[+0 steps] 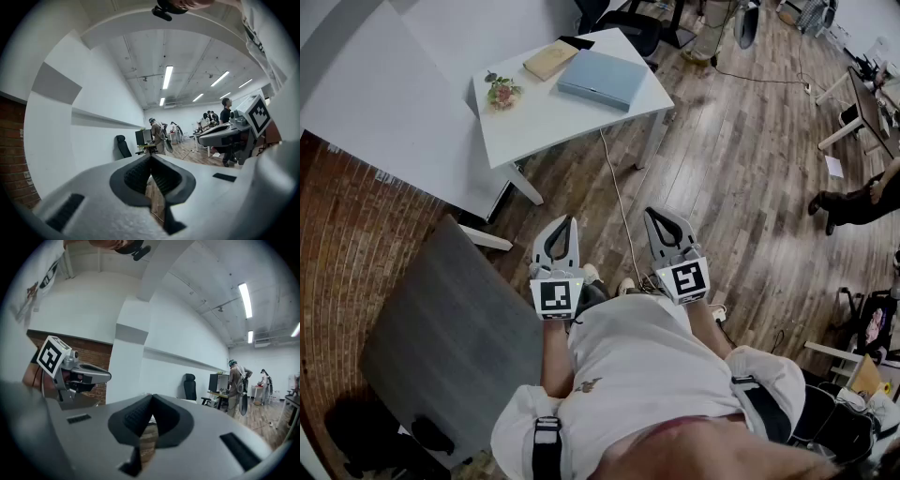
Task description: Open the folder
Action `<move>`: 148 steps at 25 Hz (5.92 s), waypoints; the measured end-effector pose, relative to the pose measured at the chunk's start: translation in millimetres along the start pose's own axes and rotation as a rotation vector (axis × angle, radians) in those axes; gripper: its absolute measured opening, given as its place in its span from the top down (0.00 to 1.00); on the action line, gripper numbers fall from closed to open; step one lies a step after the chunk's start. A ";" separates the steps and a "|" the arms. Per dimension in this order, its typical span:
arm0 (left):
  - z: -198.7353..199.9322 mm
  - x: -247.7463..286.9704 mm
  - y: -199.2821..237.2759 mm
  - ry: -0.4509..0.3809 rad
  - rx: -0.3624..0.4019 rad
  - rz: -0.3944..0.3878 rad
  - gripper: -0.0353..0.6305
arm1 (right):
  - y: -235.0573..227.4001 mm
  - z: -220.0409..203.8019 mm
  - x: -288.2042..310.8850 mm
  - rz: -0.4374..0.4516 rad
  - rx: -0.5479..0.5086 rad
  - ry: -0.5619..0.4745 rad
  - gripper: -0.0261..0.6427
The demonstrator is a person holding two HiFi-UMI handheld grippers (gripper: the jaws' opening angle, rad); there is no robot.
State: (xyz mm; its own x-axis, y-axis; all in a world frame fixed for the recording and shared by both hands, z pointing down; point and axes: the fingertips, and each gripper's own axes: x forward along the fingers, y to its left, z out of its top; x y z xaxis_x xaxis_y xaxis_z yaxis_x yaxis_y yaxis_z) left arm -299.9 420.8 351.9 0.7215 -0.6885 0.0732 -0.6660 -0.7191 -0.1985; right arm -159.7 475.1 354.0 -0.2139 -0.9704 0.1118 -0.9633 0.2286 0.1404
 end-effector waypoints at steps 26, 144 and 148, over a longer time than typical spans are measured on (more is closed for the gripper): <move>-14.9 65.5 -1.6 0.055 -0.016 0.054 0.62 | -64.3 -26.3 39.5 -0.010 -0.013 0.020 0.56; -45.1 569.4 256.3 0.065 -0.058 0.129 0.54 | -371.0 -29.6 530.6 0.060 -0.044 0.110 0.56; -50.9 582.4 270.2 0.070 -0.071 0.109 0.54 | -373.4 -27.2 549.9 0.054 -0.062 0.128 0.56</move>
State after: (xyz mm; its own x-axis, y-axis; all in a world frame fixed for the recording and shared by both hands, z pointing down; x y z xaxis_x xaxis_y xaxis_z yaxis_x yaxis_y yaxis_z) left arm -69.3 -179.3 390.6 0.6307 -0.7663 0.1229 -0.7535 -0.6425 -0.1393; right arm 86.8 -141.8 389.8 -0.2393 -0.9397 0.2445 -0.9381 0.2887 0.1913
